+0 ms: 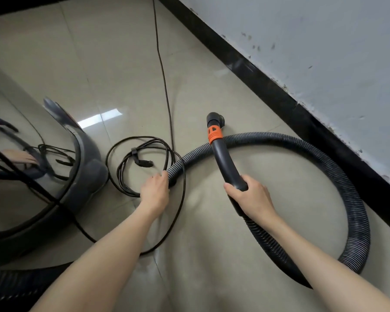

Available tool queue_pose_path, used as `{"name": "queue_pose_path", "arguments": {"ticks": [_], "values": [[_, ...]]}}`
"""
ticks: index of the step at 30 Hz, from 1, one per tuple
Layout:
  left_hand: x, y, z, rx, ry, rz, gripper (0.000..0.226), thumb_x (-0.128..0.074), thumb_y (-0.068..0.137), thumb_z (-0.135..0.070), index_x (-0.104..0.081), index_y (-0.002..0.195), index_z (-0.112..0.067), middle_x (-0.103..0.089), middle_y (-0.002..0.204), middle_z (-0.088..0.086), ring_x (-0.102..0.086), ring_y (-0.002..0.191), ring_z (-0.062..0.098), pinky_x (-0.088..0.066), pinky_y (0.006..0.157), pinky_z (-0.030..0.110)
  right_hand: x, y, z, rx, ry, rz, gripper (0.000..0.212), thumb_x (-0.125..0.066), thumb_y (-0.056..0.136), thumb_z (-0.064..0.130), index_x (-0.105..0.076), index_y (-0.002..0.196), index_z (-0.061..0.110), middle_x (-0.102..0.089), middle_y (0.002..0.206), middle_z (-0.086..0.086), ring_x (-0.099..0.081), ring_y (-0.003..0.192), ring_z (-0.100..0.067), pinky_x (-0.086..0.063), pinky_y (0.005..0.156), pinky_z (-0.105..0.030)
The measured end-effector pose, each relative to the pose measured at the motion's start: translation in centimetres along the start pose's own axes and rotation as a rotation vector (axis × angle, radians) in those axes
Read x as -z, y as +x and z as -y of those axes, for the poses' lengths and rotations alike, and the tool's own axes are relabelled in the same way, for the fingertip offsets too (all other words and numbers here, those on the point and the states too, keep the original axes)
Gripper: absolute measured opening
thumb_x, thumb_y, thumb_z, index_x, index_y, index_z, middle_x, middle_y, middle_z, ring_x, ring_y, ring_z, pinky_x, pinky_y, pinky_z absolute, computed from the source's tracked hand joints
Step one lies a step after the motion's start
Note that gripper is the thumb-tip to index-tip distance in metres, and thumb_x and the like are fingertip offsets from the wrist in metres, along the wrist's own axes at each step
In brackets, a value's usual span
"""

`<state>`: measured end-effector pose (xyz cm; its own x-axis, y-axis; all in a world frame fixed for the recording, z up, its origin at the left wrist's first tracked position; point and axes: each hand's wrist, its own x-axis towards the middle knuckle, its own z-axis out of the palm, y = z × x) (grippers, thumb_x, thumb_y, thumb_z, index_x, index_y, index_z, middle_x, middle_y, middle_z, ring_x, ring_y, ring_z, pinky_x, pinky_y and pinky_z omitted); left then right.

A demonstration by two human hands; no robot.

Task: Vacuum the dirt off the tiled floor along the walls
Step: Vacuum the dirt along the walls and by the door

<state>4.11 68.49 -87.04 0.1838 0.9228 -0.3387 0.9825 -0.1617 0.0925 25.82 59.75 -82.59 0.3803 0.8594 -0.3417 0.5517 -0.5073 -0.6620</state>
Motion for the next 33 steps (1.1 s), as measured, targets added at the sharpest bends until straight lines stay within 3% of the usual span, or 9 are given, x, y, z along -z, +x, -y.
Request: {"name": "queue_pose_path", "arguments": {"ticks": [4, 8, 13, 16, 18, 20, 24, 30, 33], "values": [[1.3, 0.1, -1.1, 0.020, -0.107, -0.105, 0.020, -0.047, 0.095, -0.021, -0.054, 0.105, -0.006, -0.063, 0.105, 0.017, -0.055, 0.102, 0.035, -0.042, 0.075, 0.039, -0.9, 0.6, 0.6, -0.004, 0.049, -0.001, 0.028, -0.063, 0.084, 0.045, -0.057, 0.082, 0.018, -0.063, 0.073, 0.002, -0.059, 0.077, -0.021, -0.043, 0.066, -0.032], [2.3, 0.5, -0.9, 0.082, -0.333, -0.155, 0.022, -0.046, 0.097, -0.024, -0.056, 0.103, -0.006, -0.062, 0.108, 0.015, -0.055, 0.104, 0.034, -0.042, 0.079, 0.038, -1.8, 0.4, 0.4, 0.000, -0.002, 0.059, 0.025, -0.061, 0.085, 0.045, -0.052, 0.082, 0.022, -0.059, 0.072, 0.005, -0.057, 0.073, -0.017, -0.041, 0.062, -0.032], [3.2, 0.9, -0.5, 0.302, -0.828, -0.179, 0.020, -0.039, 0.099, -0.021, -0.053, 0.100, -0.007, -0.064, 0.107, 0.014, -0.056, 0.100, 0.031, -0.045, 0.087, 0.039, -2.0, 0.4, 0.0, 0.015, -0.038, 0.064, 0.025, -0.061, 0.086, 0.044, -0.049, 0.081, 0.023, -0.056, 0.066, 0.008, -0.055, 0.062, -0.008, -0.037, 0.054, -0.027], [4.6, 1.4, 0.0, 0.396, -1.169, -0.194, 0.019, -0.040, 0.096, -0.016, -0.053, 0.083, -0.011, -0.066, 0.093, 0.008, -0.059, 0.090, 0.027, -0.049, 0.090, 0.047, -2.1, -0.1, -0.3, 0.019, -0.076, 0.046, 0.028, -0.061, 0.086, 0.044, -0.044, 0.077, 0.024, -0.053, 0.065, 0.008, -0.052, 0.060, -0.008, -0.035, 0.053, -0.027], [5.2, 1.5, 0.5, 0.432, -1.253, -0.171, 0.022, -0.044, 0.095, -0.019, -0.055, 0.077, -0.012, -0.064, 0.079, 0.006, -0.057, 0.081, 0.026, -0.051, 0.085, 0.043, -1.9, -0.3, -0.4, 0.035, -0.079, 0.017, 0.028, -0.061, 0.086, 0.043, -0.042, 0.075, 0.025, -0.052, 0.066, 0.008, -0.051, 0.062, -0.010, -0.034, 0.053, -0.027], [5.2, 1.6, 0.3, 0.402, -1.119, -0.089, 0.026, -0.048, 0.092, -0.023, -0.060, 0.073, -0.009, -0.063, 0.073, 0.008, -0.058, 0.078, 0.028, -0.050, 0.078, 0.036, -1.7, -0.4, -0.1, 0.065, -0.081, 0.004, 0.027, -0.061, 0.086, 0.043, -0.043, 0.078, 0.024, -0.053, 0.068, 0.007, -0.053, 0.066, -0.015, -0.035, 0.055, -0.028], [2.8, 1.8, -1.3, 0.293, -0.571, 0.112, 0.041, -0.048, 0.094, -0.036, -0.064, 0.107, 0.000, -0.066, 0.107, 0.018, -0.061, 0.102, 0.034, -0.048, 0.087, 0.034, -1.4, -1.2, 0.3, 0.147, -0.113, -0.011, 0.024, -0.062, 0.087, 0.043, -0.046, 0.083, 0.026, -0.052, 0.072, 0.008, -0.052, 0.072, -0.019, -0.033, 0.059, -0.032], [-1.2, 1.2, -3.8, 0.269, -0.108, 0.061, 0.044, -0.053, 0.083, -0.061, -0.056, 0.099, -0.020, -0.065, 0.109, 0.002, -0.056, 0.110, 0.025, -0.031, 0.096, 0.040, -0.8, -2.0, -1.0, 0.191, -0.083, -0.025, 0.019, -0.063, 0.087, 0.043, -0.049, 0.089, 0.029, -0.053, 0.075, 0.011, -0.052, 0.072, -0.014, -0.035, 0.058, -0.022], [-2.2, 1.0, -4.5, 0.292, -0.012, -0.022, 0.027, -0.053, 0.089, -0.035, -0.054, 0.110, -0.018, -0.062, 0.115, 0.002, -0.052, 0.116, 0.025, -0.029, 0.097, 0.041, -0.5, -2.3, -2.2, 0.171, -0.106, -0.019, 0.021, -0.063, 0.087, 0.043, -0.052, 0.090, 0.024, -0.054, 0.074, 0.009, -0.053, 0.071, -0.013, -0.036, 0.058, -0.022]]}}
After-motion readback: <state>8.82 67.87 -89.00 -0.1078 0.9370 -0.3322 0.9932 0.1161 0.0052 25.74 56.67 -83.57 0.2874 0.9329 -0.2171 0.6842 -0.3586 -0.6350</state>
